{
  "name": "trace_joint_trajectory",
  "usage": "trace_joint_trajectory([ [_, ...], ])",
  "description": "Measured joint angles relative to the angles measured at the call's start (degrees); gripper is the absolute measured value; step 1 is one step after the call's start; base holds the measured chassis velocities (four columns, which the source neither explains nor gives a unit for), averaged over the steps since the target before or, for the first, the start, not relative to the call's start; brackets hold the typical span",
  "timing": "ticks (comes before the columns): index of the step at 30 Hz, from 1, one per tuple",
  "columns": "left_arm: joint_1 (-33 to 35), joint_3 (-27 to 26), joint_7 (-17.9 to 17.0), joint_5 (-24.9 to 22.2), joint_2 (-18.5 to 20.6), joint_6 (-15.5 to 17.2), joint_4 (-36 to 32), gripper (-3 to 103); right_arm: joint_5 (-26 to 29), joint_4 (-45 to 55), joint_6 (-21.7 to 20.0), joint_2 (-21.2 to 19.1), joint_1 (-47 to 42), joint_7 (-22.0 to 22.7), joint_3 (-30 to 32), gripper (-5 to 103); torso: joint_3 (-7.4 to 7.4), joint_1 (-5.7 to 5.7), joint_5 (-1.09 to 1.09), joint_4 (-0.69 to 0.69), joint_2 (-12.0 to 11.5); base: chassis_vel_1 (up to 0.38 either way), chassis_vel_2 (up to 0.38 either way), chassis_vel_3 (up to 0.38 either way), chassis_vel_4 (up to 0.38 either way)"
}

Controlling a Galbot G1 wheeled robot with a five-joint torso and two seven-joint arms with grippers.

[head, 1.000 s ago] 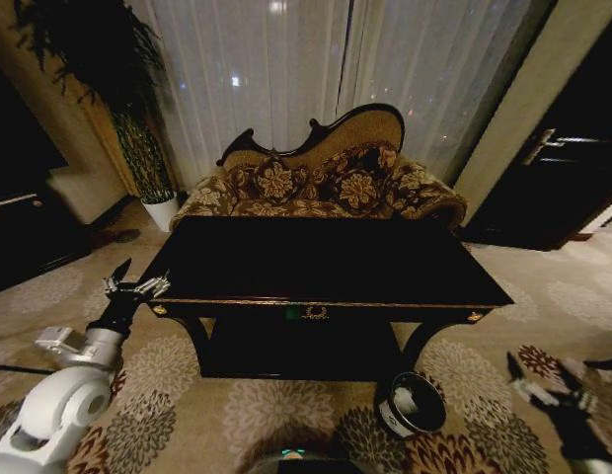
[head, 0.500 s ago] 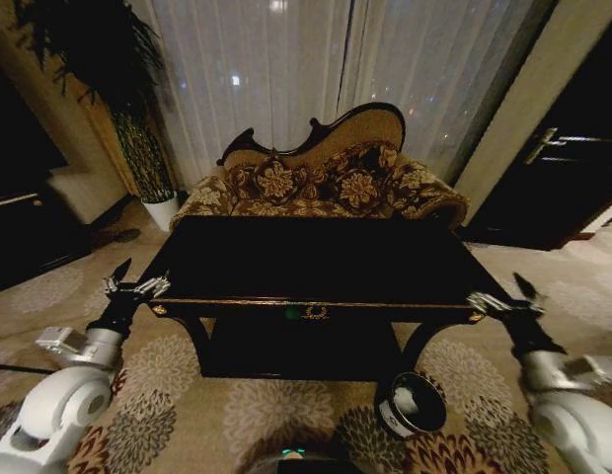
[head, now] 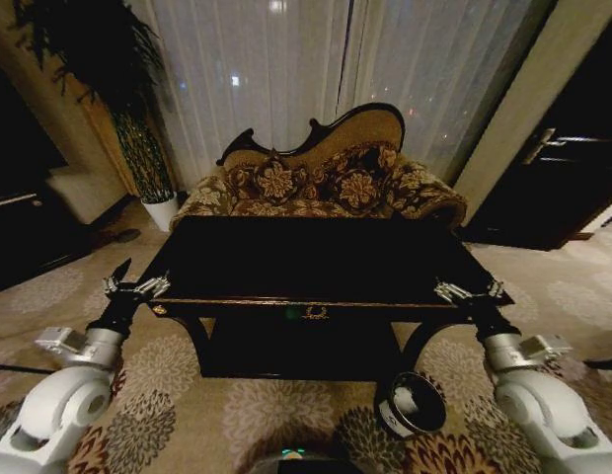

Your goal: Move to the front of the table and place the trash on the table into the trash bin.

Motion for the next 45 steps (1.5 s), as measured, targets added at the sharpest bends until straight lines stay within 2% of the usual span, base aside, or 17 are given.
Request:
trace_joint_trajectory([
  [24, 0.0, 0.0, 0.0, 0.0, 0.0, 0.0, 0.0, 100, 0.1, -0.2, 0.2, 0.1, -0.2, -0.2, 0.2, 100, 0.0, 0.0, 0.0, 0.0, 0.0, 0.003, -0.002, -0.002, 0.002],
  [45, 0.0, 0.0, 0.0, 0.0, 0.0, 0.0, 0.0, 100, 0.1, -0.2, 0.2, 0.2, -0.2, -0.3, 0.3, 100, -0.01, -0.02, 0.01, 0.0, 0.0, 0.108, -0.109, -0.108, 0.113],
])
